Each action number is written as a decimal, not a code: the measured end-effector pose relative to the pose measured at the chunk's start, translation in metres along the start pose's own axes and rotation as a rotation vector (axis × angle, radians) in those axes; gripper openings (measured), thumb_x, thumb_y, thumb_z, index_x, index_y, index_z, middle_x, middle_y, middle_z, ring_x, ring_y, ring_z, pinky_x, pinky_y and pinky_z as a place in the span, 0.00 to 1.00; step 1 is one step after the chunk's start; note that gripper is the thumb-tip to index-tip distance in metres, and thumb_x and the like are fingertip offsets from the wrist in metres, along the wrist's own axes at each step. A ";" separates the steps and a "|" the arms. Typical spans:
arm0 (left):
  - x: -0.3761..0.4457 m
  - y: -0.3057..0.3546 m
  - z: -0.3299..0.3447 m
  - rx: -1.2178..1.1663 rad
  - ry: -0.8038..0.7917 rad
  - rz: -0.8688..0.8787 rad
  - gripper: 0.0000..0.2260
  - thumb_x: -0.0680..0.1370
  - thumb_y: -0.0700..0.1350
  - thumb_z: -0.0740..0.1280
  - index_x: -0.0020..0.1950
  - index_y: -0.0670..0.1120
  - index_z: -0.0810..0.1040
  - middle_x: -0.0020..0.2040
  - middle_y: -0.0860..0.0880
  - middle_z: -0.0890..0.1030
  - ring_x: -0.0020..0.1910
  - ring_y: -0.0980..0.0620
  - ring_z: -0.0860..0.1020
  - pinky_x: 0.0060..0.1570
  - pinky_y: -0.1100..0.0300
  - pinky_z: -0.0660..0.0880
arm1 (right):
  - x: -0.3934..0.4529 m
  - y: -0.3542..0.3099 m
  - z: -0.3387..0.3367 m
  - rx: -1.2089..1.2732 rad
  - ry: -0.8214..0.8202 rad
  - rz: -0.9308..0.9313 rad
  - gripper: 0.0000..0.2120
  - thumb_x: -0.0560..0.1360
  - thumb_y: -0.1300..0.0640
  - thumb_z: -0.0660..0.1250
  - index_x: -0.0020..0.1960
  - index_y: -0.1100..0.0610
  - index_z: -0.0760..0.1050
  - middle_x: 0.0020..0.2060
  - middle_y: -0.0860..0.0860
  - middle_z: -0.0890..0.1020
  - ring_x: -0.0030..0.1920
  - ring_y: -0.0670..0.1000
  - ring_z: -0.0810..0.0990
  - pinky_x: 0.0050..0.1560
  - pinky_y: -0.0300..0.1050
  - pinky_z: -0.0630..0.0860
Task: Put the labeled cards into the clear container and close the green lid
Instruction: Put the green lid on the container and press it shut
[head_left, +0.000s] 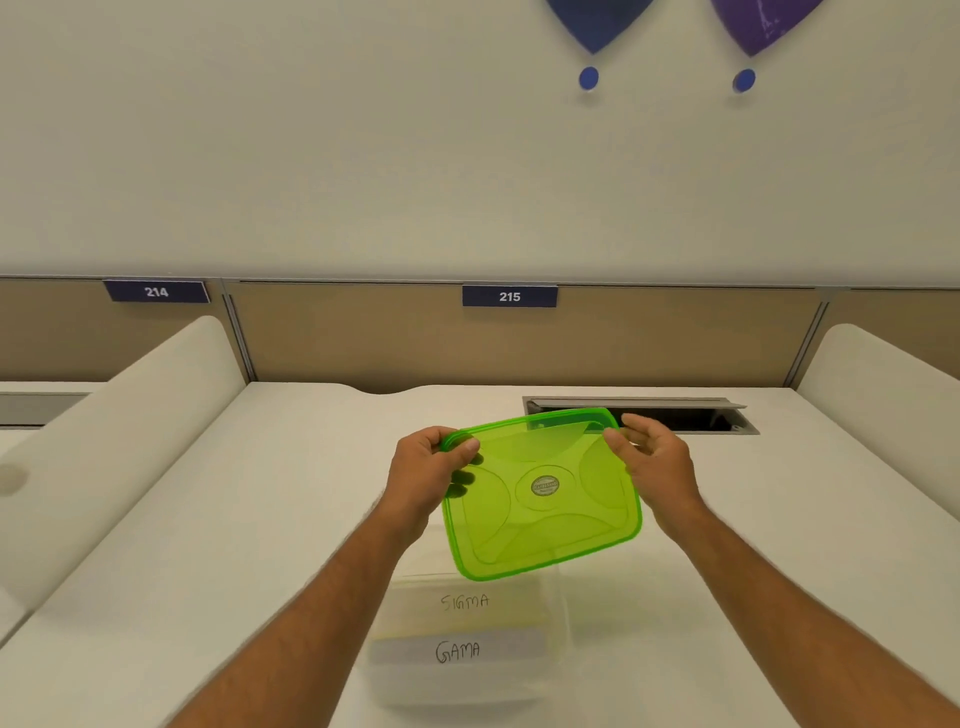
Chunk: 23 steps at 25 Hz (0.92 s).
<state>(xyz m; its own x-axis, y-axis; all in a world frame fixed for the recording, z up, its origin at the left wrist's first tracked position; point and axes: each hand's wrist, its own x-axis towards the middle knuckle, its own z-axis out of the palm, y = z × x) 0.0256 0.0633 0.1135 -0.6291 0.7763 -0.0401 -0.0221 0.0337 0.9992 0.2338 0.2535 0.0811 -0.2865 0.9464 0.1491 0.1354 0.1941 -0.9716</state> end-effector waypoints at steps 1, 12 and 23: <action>-0.003 -0.003 -0.003 -0.027 0.053 -0.011 0.03 0.78 0.40 0.71 0.49 0.40 0.80 0.43 0.43 0.85 0.33 0.50 0.80 0.34 0.57 0.78 | -0.005 0.002 0.006 -0.056 0.036 0.001 0.24 0.71 0.50 0.74 0.64 0.56 0.75 0.57 0.53 0.82 0.57 0.54 0.80 0.59 0.56 0.77; -0.036 -0.027 0.015 -0.606 0.194 -0.300 0.18 0.68 0.22 0.68 0.53 0.37 0.73 0.49 0.40 0.79 0.43 0.40 0.81 0.38 0.52 0.79 | -0.076 -0.016 0.077 0.465 -0.207 0.591 0.27 0.72 0.54 0.74 0.66 0.63 0.70 0.56 0.59 0.80 0.50 0.59 0.79 0.51 0.52 0.79; -0.046 -0.033 0.013 -0.609 0.172 -0.274 0.21 0.69 0.28 0.74 0.57 0.40 0.73 0.48 0.41 0.81 0.45 0.42 0.81 0.38 0.54 0.79 | -0.081 -0.026 0.086 0.624 -0.199 0.544 0.19 0.74 0.72 0.66 0.63 0.61 0.73 0.47 0.60 0.83 0.38 0.57 0.84 0.32 0.45 0.82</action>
<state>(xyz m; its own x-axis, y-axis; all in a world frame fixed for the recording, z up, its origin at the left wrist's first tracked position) 0.0656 0.0349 0.0822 -0.6516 0.6778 -0.3405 -0.5987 -0.1840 0.7795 0.1720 0.1492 0.0787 -0.5024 0.7921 -0.3467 -0.2283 -0.5082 -0.8304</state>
